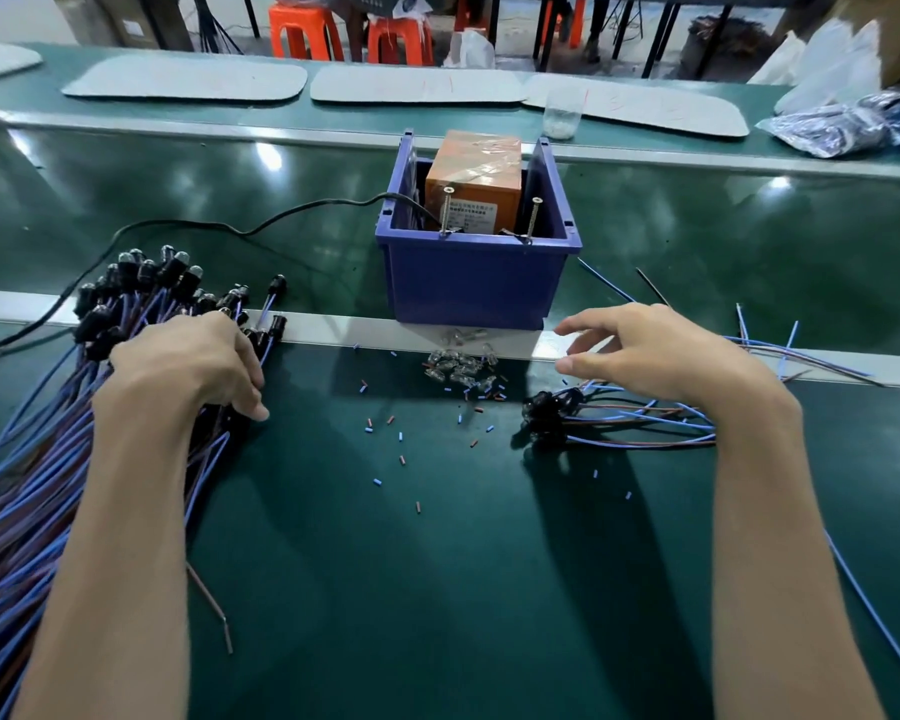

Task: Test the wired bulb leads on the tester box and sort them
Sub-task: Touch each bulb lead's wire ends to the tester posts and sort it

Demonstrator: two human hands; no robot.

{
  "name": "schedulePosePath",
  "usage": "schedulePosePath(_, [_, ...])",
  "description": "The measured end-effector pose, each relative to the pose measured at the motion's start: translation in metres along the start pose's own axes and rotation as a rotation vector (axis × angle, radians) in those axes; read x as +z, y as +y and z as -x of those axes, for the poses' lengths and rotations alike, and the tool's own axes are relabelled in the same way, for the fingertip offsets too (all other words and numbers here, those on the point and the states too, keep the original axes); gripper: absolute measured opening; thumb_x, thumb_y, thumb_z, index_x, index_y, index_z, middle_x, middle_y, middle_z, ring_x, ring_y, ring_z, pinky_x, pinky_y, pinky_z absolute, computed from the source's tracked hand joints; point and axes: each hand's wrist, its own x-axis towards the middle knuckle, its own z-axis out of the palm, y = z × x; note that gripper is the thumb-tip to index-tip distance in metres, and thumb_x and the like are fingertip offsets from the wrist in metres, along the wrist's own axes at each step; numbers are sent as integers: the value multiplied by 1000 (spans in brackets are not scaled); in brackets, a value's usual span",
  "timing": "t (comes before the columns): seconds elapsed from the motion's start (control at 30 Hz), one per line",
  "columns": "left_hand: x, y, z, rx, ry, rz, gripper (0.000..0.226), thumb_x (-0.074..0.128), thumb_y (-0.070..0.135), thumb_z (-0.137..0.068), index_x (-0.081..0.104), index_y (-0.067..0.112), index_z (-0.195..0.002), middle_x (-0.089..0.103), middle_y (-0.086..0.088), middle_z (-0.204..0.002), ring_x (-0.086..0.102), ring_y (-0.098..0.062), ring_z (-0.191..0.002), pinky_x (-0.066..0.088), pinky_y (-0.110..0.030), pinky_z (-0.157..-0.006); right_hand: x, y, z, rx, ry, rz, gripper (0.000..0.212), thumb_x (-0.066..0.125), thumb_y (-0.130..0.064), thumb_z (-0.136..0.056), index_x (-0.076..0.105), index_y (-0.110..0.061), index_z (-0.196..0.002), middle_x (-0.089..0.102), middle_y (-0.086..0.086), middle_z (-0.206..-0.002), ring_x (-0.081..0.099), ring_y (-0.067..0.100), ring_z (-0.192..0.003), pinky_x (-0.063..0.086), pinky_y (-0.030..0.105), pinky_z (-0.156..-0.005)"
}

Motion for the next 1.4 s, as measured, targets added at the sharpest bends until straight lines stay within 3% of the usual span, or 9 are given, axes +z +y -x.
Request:
schedulePosePath(0.1, [1,-2,2,6,21,-5,28,93,20,-50,70,21,-67,71,2,-68,66,-21,-83,50,-37,-89,0,-2,0,-22,3,-19,36,62,-44,-88,58,-36,-123,63,-27,-95,60,4,-98,40,21,-62])
schedulePosePath(0.23, [-12,-5,3,49,144,55,26,91,29,-57,67,20,-65,66,8,-49,66,-13,-74,50,-31,-81,-1,-11,2,-72,5,-39,37,62,-44,-88,59,-35,-123,65,-23,-97,61,2,-95,44,28,-85])
schedulePosePath(0.4, [-28,-10,12,197,414,259,28,90,34,-54,66,24,-63,70,-8,-67,69,-31,-79,55,-52,-81,6,-35,7,-220,-2,-180,30,64,-40,-87,63,-33,-117,67,-20,-91,58,-13,-74,41,6,-69])
schedulePosePath(0.47, [-33,-1,25,291,524,383,26,83,44,-53,65,37,-71,70,-10,-76,69,-34,-79,55,-55,-79,12,-51,8,-289,-36,-272,31,65,-34,-88,63,-27,-118,71,-16,-91,62,-8,-76,46,12,-73])
schedulePosePath(0.67, [-28,64,86,604,746,496,19,75,46,-67,64,33,-75,69,8,-74,68,-20,-74,56,-38,-74,42,-92,8,-427,-167,-654,55,67,-19,-88,44,-19,-138,65,-6,-116,72,14,-84,47,17,-64])
schedulePosePath(0.93, [-37,14,35,281,90,65,35,84,54,-53,71,28,-72,68,10,-56,67,-10,-70,49,-28,-76,52,-94,5,-369,-195,-354,42,64,-33,-90,55,-23,-130,68,-13,-108,68,7,-84,43,11,-59])
schedulePosePath(1.1, [-7,18,23,251,-349,-237,37,87,49,-49,72,23,-70,71,9,-63,63,2,-50,47,-19,-67,41,-82,5,-330,-139,-348,34,63,-35,-90,60,-26,-123,72,-9,-99,66,-2,-82,52,28,-78])
schedulePosePath(1.27, [13,35,16,397,-400,-275,17,83,26,-65,68,23,-58,61,8,-51,53,0,-43,39,-16,-53,37,-75,5,-310,-117,-372,28,63,-34,-90,61,-27,-117,72,-10,-93,66,3,-84,52,32,-88])
schedulePosePath(1.4, [2,28,16,588,-217,-74,21,71,13,-71,68,25,-54,61,7,-49,49,0,-44,37,-13,-50,36,-76,5,-284,-100,-359,22,61,-36,-91,65,-24,-109,72,-10,-83,64,-2,-70,51,22,-75])
